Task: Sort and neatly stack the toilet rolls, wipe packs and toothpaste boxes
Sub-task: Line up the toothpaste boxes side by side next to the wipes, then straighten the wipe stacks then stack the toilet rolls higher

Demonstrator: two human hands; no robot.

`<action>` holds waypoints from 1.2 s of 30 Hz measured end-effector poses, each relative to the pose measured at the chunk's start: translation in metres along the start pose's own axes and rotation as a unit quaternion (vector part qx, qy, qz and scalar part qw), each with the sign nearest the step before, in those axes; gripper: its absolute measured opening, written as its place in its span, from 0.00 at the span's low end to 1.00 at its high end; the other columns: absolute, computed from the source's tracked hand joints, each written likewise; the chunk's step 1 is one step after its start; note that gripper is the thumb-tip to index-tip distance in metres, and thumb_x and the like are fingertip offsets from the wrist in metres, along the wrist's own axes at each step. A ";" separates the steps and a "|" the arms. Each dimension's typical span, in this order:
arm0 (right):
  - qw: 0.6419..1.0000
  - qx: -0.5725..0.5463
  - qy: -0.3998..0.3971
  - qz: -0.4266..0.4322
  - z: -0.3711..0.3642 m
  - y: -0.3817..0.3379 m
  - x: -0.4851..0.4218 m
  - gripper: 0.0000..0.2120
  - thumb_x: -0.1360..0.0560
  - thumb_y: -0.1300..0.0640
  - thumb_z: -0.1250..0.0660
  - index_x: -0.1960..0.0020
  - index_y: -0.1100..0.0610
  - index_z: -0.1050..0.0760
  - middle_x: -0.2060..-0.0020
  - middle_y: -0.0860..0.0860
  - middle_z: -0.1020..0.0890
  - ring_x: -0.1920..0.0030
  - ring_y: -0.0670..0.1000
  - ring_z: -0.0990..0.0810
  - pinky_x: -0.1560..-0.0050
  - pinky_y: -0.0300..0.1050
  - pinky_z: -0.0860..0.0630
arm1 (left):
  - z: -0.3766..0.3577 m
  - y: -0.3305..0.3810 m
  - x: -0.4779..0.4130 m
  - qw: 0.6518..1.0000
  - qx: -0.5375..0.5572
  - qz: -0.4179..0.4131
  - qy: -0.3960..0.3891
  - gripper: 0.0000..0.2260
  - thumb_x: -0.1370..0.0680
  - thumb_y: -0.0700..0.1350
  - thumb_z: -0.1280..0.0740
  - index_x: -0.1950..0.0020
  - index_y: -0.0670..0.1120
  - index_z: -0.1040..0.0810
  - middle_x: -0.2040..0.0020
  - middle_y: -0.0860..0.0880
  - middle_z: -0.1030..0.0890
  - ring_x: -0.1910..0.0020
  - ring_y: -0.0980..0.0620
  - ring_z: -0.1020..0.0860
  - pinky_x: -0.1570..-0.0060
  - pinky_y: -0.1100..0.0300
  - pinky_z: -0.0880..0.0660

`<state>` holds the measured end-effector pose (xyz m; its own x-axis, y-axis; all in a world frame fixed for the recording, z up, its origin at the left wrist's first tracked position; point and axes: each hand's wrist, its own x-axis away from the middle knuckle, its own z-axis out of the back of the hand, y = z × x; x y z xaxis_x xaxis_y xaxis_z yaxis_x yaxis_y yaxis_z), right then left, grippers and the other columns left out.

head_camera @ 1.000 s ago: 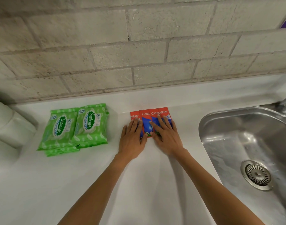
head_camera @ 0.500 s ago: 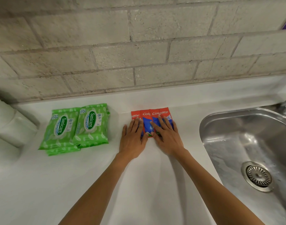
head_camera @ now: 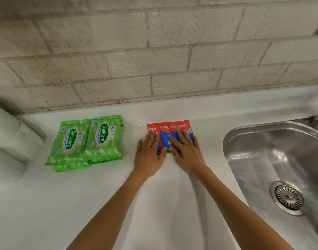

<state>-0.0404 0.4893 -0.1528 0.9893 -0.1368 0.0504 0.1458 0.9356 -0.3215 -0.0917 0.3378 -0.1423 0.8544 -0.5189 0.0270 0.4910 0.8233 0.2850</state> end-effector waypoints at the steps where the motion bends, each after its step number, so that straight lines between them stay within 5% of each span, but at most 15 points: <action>1: 1.000 0.003 -0.002 0.000 0.000 0.000 0.000 0.33 0.27 0.36 0.62 0.24 0.45 0.50 0.22 0.49 0.53 0.22 0.51 0.59 0.25 0.51 0.64 | 0.000 0.000 0.000 1.000 -0.002 0.000 0.000 0.28 0.19 0.56 0.50 0.23 0.45 0.52 0.21 0.49 0.49 0.22 0.52 0.53 0.24 0.53 0.56; 10: 1.000 -0.002 0.009 0.005 0.000 0.000 0.002 0.34 0.27 0.35 0.64 0.24 0.45 0.51 0.22 0.49 0.54 0.23 0.51 0.60 0.26 0.49 0.65 | 0.000 0.000 0.000 1.000 0.017 -0.004 0.014 0.29 0.19 0.56 0.50 0.22 0.46 0.53 0.21 0.49 0.51 0.22 0.52 0.54 0.24 0.54 0.57; 14: 0.995 -0.065 0.075 -0.002 0.006 -0.003 0.006 0.29 0.24 0.40 0.56 0.25 0.46 0.43 0.23 0.49 0.46 0.22 0.50 0.54 0.27 0.45 0.64 | 0.006 0.000 0.006 0.994 0.081 -0.040 0.067 0.26 0.19 0.52 0.48 0.23 0.46 0.48 0.21 0.49 0.48 0.22 0.52 0.51 0.23 0.55 0.52; 18: 0.971 -0.186 0.149 -0.018 0.012 -0.023 0.016 0.28 0.25 0.39 0.49 0.30 0.50 0.32 0.29 0.51 0.32 0.26 0.52 0.39 0.25 0.49 0.44 | 0.028 0.000 0.026 0.968 0.188 -0.060 0.153 0.22 0.20 0.49 0.44 0.27 0.44 0.35 0.27 0.46 0.33 0.28 0.50 0.34 0.32 0.58 0.32; 22: 0.932 -0.324 0.157 -0.051 0.023 -0.067 0.024 0.19 0.21 0.50 0.41 0.33 0.55 0.29 0.34 0.52 0.27 0.33 0.50 0.30 0.38 0.39 0.33 | 0.062 -0.014 0.051 0.940 0.219 -0.056 0.256 0.23 0.23 0.50 0.46 0.32 0.41 0.29 0.35 0.43 0.26 0.37 0.51 0.29 0.38 0.70 0.36; 28: 0.850 -0.499 0.137 -0.101 0.024 -0.134 0.035 0.15 0.22 0.55 0.38 0.37 0.59 0.26 0.46 0.52 0.23 0.43 0.52 0.24 0.45 0.39 0.31 | 0.106 -0.070 0.092 0.920 0.217 0.021 0.326 0.23 0.23 0.50 0.46 0.32 0.40 0.31 0.36 0.42 0.27 0.36 0.46 0.29 0.40 0.67 0.37; 32: 0.844 -0.506 0.121 -0.131 0.022 -0.157 0.043 0.17 0.22 0.53 0.38 0.36 0.58 0.28 0.43 0.53 0.24 0.46 0.47 0.27 0.47 0.38 0.33 | 0.119 -0.116 0.109 0.908 0.244 0.101 0.325 0.21 0.20 0.44 0.42 0.28 0.41 0.36 0.31 0.41 0.31 0.31 0.45 0.33 0.35 0.62 0.38; 36: 0.845 -0.503 0.092 -0.154 0.017 -0.179 0.039 0.21 0.23 0.49 0.38 0.32 0.56 0.31 0.35 0.56 0.26 0.37 0.53 0.26 0.45 0.39 0.34 | 0.131 -0.158 0.114 0.890 0.298 0.175 0.299 0.23 0.19 0.45 0.43 0.26 0.43 0.41 0.28 0.41 0.35 0.29 0.44 0.36 0.30 0.53 0.39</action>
<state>-0.0283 0.3219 -0.0770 0.8737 -0.4595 0.1599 0.2339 0.1085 -0.9662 -0.0937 0.1187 -0.0590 0.9626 0.1072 -0.2488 0.1510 0.5503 0.8212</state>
